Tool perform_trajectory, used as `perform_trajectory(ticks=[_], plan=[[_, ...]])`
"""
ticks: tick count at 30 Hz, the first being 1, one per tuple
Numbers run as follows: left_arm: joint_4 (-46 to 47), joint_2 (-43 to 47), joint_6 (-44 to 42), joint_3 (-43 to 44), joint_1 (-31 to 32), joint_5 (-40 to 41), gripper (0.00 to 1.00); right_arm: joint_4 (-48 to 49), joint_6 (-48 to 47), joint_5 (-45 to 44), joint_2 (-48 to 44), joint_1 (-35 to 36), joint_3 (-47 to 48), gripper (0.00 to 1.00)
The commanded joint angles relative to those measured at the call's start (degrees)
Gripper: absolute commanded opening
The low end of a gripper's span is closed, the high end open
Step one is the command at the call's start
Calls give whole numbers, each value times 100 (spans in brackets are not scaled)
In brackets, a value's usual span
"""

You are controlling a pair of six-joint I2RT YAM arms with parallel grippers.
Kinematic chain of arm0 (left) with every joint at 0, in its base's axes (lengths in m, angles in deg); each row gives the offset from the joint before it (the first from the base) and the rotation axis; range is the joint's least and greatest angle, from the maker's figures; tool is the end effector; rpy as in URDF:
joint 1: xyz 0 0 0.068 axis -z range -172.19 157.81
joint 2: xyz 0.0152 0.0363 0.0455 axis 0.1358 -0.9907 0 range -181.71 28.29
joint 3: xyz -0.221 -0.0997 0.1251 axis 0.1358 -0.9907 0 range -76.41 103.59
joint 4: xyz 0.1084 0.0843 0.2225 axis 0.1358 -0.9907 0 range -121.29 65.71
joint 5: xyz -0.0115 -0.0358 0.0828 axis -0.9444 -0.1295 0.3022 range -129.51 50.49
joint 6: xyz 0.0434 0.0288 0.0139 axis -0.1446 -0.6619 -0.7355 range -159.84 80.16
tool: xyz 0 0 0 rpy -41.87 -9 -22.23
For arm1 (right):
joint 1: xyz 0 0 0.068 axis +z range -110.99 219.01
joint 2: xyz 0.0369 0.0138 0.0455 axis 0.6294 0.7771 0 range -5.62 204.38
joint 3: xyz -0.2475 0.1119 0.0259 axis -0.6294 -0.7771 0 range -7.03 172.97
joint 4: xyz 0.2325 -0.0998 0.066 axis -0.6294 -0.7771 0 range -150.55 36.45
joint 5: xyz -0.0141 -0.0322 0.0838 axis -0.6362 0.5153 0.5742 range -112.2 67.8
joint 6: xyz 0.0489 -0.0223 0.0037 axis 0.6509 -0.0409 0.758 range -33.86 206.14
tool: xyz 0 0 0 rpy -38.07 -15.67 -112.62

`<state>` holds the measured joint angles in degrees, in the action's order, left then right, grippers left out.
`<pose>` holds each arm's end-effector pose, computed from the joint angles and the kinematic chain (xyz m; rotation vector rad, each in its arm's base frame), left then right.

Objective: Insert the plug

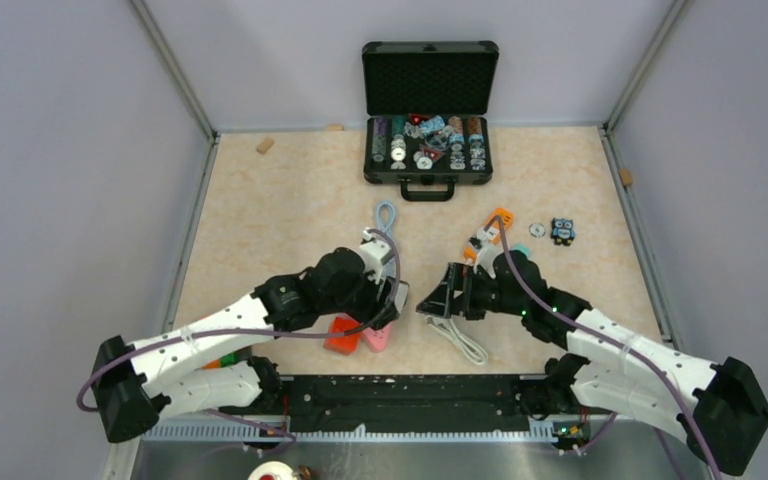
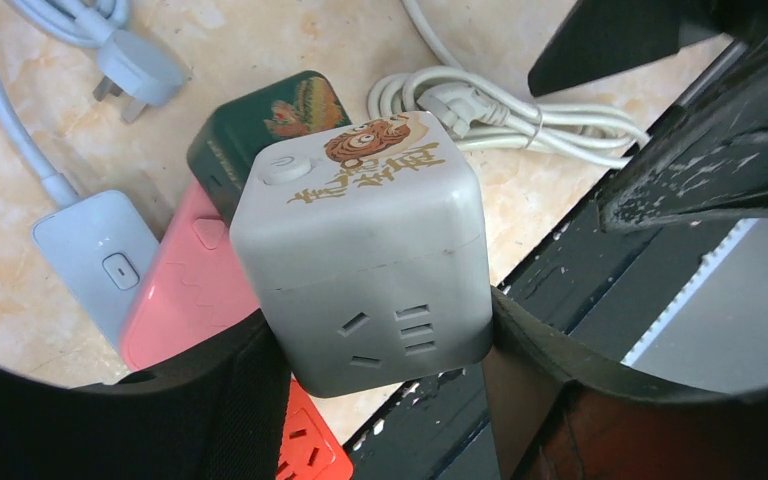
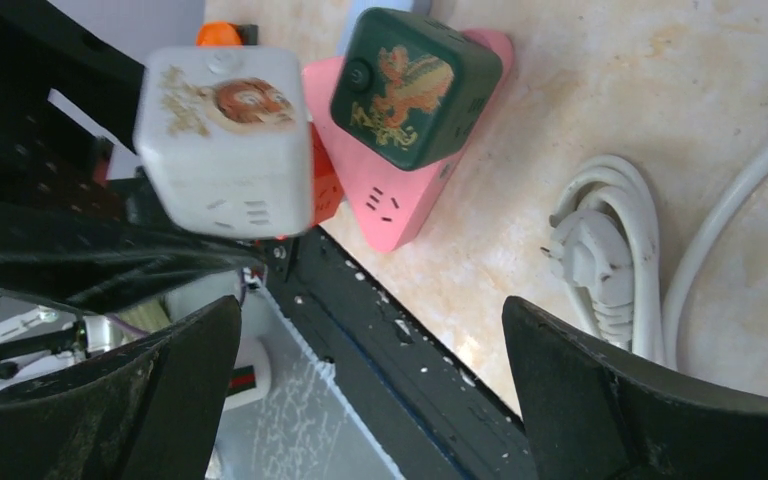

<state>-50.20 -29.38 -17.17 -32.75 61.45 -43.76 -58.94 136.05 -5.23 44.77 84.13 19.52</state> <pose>0.1254 -0.1747 0.2653 0.6780 2.2916 -0.7594 0.1297 0.1450 0.2201 -0.1064 2.3367 1.2425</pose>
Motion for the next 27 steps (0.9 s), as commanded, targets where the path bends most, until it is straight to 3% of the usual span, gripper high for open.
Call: perform_trajectory(ticks=[1,5,13,18,27], plan=[[-177,-254,-243,500,698,1072,0,-179,2,534,23,-200,600,99],[-488,-570,-439,902,1224,1411,0,-593,-358,892,78,-311,931,99],[-625,-862,-832,1279,1726,1176,0,-873,-858,1819,401,-461,1242,98],[-621,-867,-870,1369,1880,1158,0,-432,-784,2421,701,-461,1147,95],[-489,-916,-921,1391,1960,1058,0,947,-317,3191,1289,-460,844,79]])
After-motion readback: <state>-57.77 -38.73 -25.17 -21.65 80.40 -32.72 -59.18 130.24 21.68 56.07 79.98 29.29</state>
